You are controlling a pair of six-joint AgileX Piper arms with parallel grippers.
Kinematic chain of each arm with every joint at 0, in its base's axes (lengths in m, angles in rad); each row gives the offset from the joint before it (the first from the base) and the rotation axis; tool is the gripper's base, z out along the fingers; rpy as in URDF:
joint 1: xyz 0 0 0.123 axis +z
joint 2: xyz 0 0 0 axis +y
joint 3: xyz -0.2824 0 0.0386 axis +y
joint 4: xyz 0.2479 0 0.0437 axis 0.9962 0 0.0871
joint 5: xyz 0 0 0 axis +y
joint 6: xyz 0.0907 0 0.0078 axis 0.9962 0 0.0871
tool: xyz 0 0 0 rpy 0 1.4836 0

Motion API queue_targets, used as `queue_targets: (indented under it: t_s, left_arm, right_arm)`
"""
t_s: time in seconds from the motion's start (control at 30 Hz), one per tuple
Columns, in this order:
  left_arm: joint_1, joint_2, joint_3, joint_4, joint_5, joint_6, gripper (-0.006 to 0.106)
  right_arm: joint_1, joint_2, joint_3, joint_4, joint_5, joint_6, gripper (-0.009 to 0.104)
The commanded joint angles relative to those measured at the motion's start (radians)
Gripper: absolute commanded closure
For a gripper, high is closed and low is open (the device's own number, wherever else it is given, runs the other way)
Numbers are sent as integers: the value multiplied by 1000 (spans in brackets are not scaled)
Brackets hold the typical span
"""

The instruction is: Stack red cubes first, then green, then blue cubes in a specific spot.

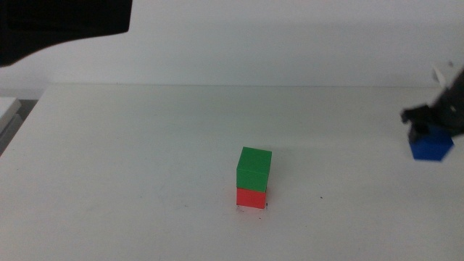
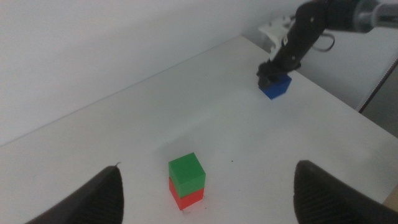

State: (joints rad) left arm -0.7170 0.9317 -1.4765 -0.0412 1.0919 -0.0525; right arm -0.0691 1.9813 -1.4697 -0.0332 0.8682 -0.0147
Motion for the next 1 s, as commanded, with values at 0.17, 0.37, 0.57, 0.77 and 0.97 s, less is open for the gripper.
queue_targets:
  t_s: [0.17, 0.37, 0.57, 0.77, 0.97]
  left_arm:
    - [2, -1, 2, 5, -12, 1, 7]
    - [2, -1, 2, 8, -12, 1, 7]
    - [2, -1, 2, 34, -12, 1, 7]
    - [2, -1, 2, 34, -12, 1, 7]
    - [2, -1, 2, 34, -12, 1, 7]
  right_arm:
    - [464, -233, -47, -201, 239, 519, 96]
    - [781, -117, -221, -268, 353, 763, 96]
    - [830, -28, -327, -162, 350, 808, 96]
    - [836, 7, -338, -202, 338, 857, 96]
    - [836, 31, -338, -234, 311, 870, 96]
